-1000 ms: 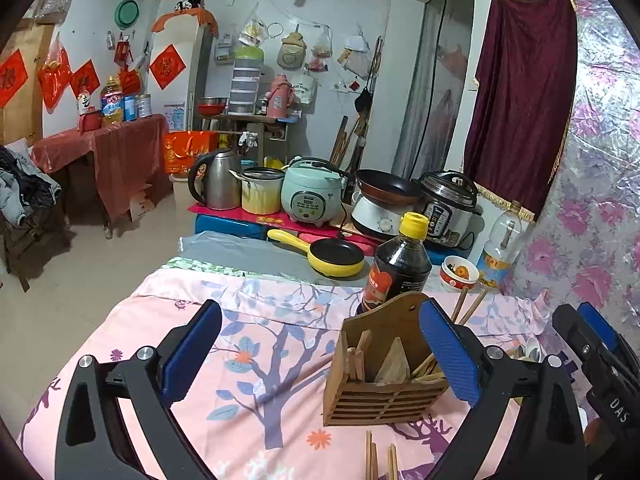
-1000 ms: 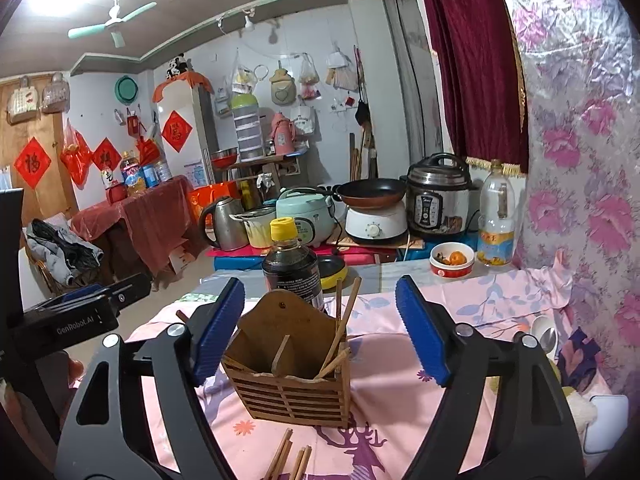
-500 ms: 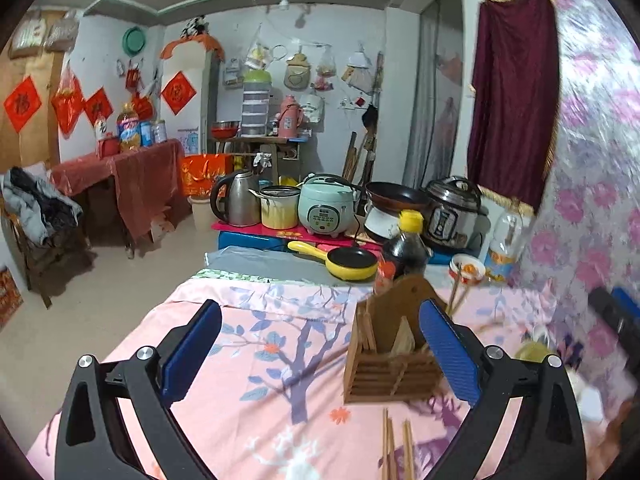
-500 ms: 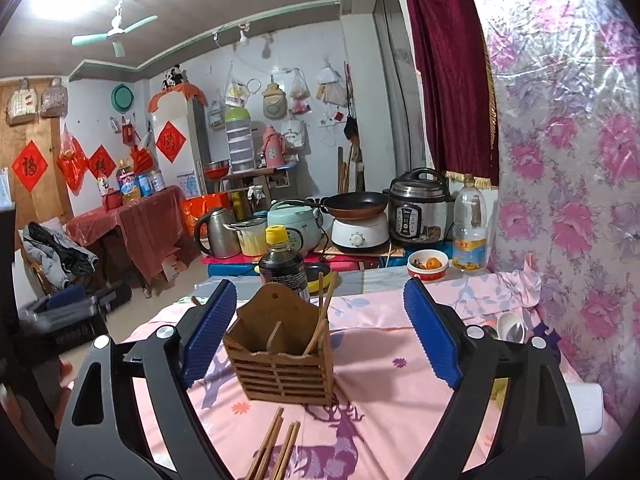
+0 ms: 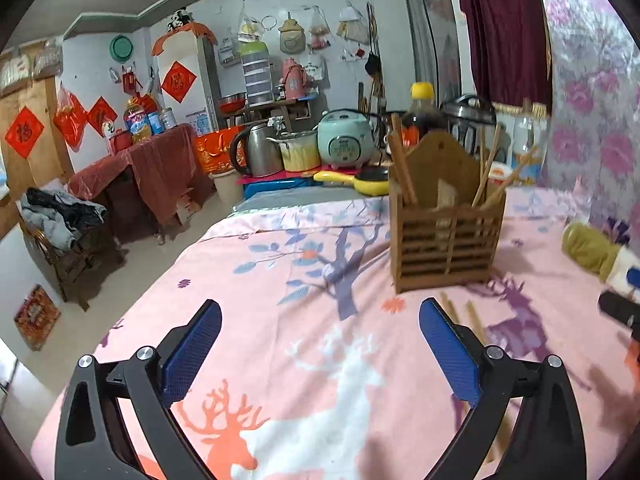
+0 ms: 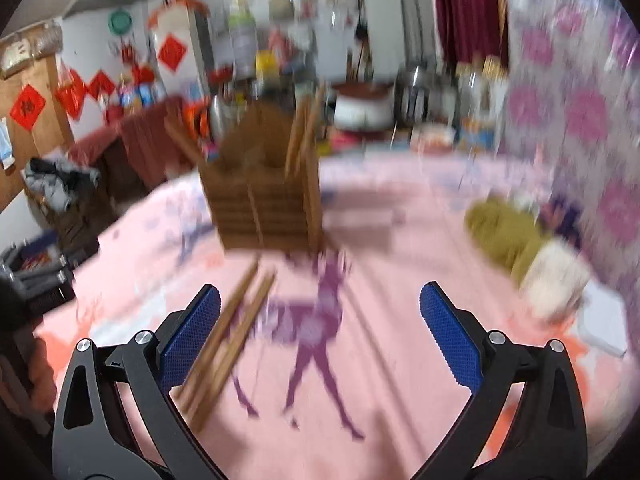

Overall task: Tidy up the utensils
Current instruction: 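Bring both open tools back down to the remaining chopsticks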

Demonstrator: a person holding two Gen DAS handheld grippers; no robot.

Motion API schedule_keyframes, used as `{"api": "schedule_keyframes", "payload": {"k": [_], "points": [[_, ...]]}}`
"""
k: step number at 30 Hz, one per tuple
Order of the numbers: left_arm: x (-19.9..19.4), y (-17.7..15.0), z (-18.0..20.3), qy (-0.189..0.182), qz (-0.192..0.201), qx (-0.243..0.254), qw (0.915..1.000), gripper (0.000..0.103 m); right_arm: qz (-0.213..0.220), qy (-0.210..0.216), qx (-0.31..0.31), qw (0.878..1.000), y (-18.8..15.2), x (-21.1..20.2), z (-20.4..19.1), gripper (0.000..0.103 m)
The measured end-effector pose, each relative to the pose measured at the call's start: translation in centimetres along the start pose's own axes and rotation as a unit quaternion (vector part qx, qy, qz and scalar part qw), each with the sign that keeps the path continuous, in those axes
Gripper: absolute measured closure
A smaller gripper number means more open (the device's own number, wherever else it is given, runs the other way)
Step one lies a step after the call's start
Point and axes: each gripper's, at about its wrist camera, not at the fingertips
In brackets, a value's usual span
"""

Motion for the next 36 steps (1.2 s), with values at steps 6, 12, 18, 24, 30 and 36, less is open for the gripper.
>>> {"api": "schedule_keyframes", "payload": {"k": [6,12,18,24,30,36], "points": [[3.1,-1.0,-0.1,0.023,-0.067,0.017,0.9974,0.006,-0.068,0.01,-0.041,0.997,-3.1,2.2,-0.8,0.007],[5.1,-1.5,-0.3,-0.023,-0.119,0.01,0.9926,0.006,-0.072,0.004,-0.086,0.994,-4.2,1.8,-2.7,0.007],[6.2,-2.8,2.2,-0.104,-0.164,0.047,0.9799,0.006,-0.074,-0.017,-0.059,0.995,-3.6,1.7,-1.6,0.007],[7.0,-3.8,4.7,-0.154,-0.195,0.076,0.9656,0.006,-0.061,-0.004,0.005,0.998,-2.5,1.0,1.0,0.007],[7.3,-3.9,6.3,-0.184,-0.206,0.088,0.9571,0.006,-0.062,0.006,0.017,0.998,-2.2,1.0,1.4,0.007],[8.1,-3.9,6.9,-0.187,-0.218,0.088,0.9538,0.006,-0.064,0.008,0.015,0.998,-2.2,0.9,1.2,0.007]]}}
Point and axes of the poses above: each gripper's, at about its wrist camera, not at the fingertips, and x roughly the way its jaws point, z to its right, y to its top, and after that the axes turned 8 degrees about -z, right-handed
